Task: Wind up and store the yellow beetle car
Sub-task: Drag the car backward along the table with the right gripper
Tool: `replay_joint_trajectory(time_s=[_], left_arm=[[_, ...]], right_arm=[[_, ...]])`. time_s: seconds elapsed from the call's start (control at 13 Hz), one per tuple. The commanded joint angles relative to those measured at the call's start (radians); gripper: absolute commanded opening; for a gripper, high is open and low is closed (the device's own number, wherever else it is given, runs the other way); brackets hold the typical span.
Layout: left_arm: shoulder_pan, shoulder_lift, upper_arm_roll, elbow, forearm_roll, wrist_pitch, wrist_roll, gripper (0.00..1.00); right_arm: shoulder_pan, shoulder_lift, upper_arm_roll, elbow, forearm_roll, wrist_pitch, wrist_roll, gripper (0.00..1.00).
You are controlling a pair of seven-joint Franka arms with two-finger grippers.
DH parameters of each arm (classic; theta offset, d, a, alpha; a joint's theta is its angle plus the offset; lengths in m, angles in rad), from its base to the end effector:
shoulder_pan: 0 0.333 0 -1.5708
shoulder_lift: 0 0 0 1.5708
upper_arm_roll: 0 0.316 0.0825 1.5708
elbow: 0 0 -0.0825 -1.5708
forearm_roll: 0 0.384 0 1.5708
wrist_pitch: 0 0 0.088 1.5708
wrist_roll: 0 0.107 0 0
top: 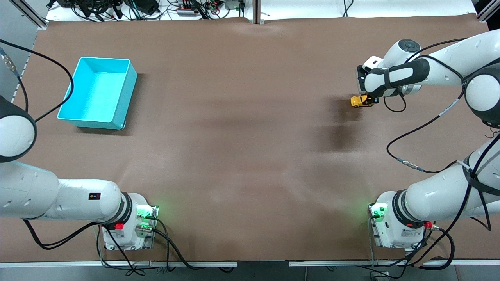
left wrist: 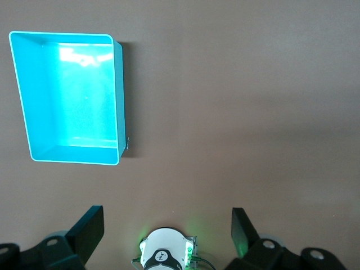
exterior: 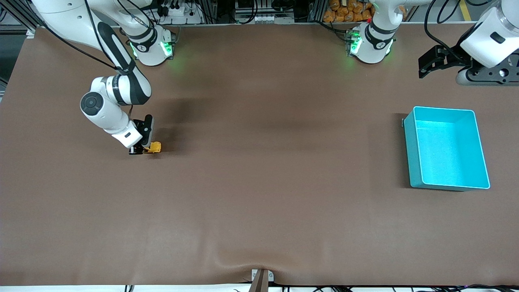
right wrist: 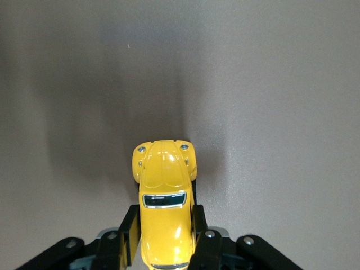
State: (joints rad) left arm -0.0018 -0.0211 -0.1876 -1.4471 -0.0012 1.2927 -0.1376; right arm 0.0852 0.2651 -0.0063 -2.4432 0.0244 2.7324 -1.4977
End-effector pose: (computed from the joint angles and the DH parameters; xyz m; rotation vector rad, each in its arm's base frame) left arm 0.5075 -0.0988 0.6698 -3.1094 0.0805 0.2047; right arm 0.4876 0.0375 0.1976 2.2325 2.1966 0.0372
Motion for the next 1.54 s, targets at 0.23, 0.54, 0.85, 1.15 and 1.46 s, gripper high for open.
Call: replay_joint_trajectory(time_s=[0.23,0.54,0.85,1.15,1.46], left_arm=[[0.002,0.000,0.000,0.005,0.024,-0.012,-0.011,1.00],[0.002,0.000,0.002,0.005,0.024,-0.012,-0.005,1.00],[0.009,0.003,0.002,0.007,0.024,-0.010,-0.005,1.00],[0.011,0.009,0.002,0.007,0.023,-0.007,-0.013,1.00],[0.022,0.010,0.004,0.008,0.023,-0.007,-0.013,1.00]], right_arm=[[0.011,0.023,-0.006,0.001,0.003,0.009,-0.001,0.31],[0.005,0.036,-0.006,0.007,0.003,0.009,-0.013,0.30],[-0.012,0.057,-0.008,0.016,0.003,0.015,-0.018,0.30],[-0.044,0.078,-0.006,0.032,0.003,0.016,-0.073,0.30],[-0.073,0.082,-0.006,0.035,0.003,0.015,-0.091,0.30]])
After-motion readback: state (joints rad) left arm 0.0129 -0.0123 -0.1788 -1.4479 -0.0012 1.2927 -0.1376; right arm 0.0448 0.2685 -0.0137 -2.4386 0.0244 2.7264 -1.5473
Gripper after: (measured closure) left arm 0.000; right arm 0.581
